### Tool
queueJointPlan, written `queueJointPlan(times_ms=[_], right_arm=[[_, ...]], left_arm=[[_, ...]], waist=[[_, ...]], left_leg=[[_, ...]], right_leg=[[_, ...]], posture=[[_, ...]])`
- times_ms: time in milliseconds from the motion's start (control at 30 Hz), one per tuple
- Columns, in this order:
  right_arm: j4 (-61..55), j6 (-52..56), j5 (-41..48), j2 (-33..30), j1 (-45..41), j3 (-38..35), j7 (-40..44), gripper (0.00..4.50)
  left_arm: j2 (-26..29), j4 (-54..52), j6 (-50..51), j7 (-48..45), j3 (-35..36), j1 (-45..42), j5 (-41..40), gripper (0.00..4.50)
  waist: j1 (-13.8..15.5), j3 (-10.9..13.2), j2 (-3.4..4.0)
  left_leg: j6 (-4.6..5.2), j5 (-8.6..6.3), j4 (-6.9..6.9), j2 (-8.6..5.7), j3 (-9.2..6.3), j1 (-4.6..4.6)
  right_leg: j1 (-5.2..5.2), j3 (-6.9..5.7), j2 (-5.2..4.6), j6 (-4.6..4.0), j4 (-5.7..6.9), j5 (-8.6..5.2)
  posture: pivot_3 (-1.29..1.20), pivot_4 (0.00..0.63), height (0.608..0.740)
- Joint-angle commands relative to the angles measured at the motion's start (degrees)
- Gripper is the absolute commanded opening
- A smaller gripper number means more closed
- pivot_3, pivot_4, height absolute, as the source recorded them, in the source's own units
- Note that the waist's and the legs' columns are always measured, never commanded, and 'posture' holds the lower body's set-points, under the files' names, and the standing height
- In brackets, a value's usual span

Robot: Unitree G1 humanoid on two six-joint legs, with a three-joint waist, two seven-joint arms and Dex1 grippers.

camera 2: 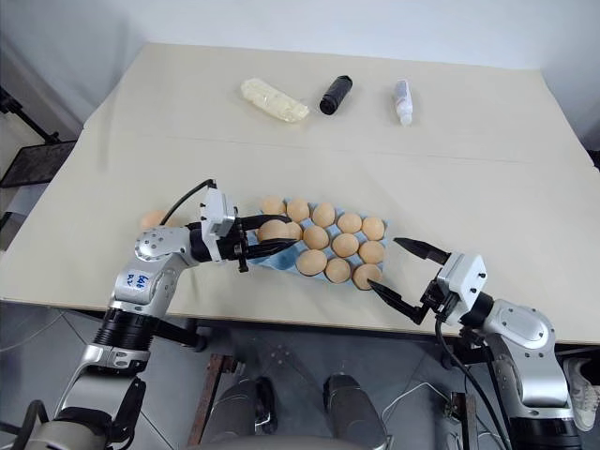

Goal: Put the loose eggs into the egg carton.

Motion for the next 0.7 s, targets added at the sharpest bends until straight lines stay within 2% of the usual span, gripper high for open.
queueJointPlan(times_ms=[33,200,400,533,700], right_arm=[[-2.38,-1.44,0.3,0.34,0.21,-1.23,-1.02,4.5],[-2.13,-1.76,0.07,0.71,0.25,-0.8,-1.38,4.5],[0.84,-2.22,0.15,1.28,-2.95,1.29,0.36,4.5],[3.53,-2.48,0.21,1.71,-6.05,3.05,2.44,4.5],[6.9,-2.87,0.49,1.99,-9.31,4.33,5.47,4.5]], left_arm=[[-0.01,0.13,-0.97,-1.55,-0.94,-0.35,0.7,2.97],[1.64,-0.37,-2.46,-2.0,1.26,0.27,0.14,4.48],[7.34,-5.55,-2.35,0.92,9.86,5.42,-2.6,4.48],[11.73,-11.24,-2.52,4.96,18.22,13.88,-3.17,4.48],[11.43,-18.93,-2.7,14.02,30.36,26.34,-4.1,4.48]], waist=[[0.12,0.0,0.0],[0.14,0.0,0.0],[-0.77,0.0,0.0],[-1.35,0.0,0.0],[-1.32,0.01,-0.01]], left_leg=[[0.0,0.0,-0.02,0.01,0.0,0.0],[0.03,-0.02,-0.01,0.02,0.01,-0.03],[0.0,-0.01,-0.06,0.12,0.0,0.0],[0.03,-0.03,-0.08,0.1,0.02,-0.02],[0.06,-0.06,-0.1,0.11,0.02,-0.01]], right_leg=[[0.0,0.0,-0.02,0.0,-0.01,0.0],[0.0,0.0,-0.08,0.0,-0.05,0.0],[-0.01,-0.02,-0.03,-0.01,-0.01,-0.01],[0.01,-0.04,-0.09,-0.01,-0.04,-0.01],[0.0,-0.03,-0.12,-0.02,-0.07,-0.02]], posture=[[0.0,0.15,0.74],[0.0,0.15,0.74],[0.0,0.15,0.74],[0.0,0.15,0.74],[0.0,0.15,0.74]])
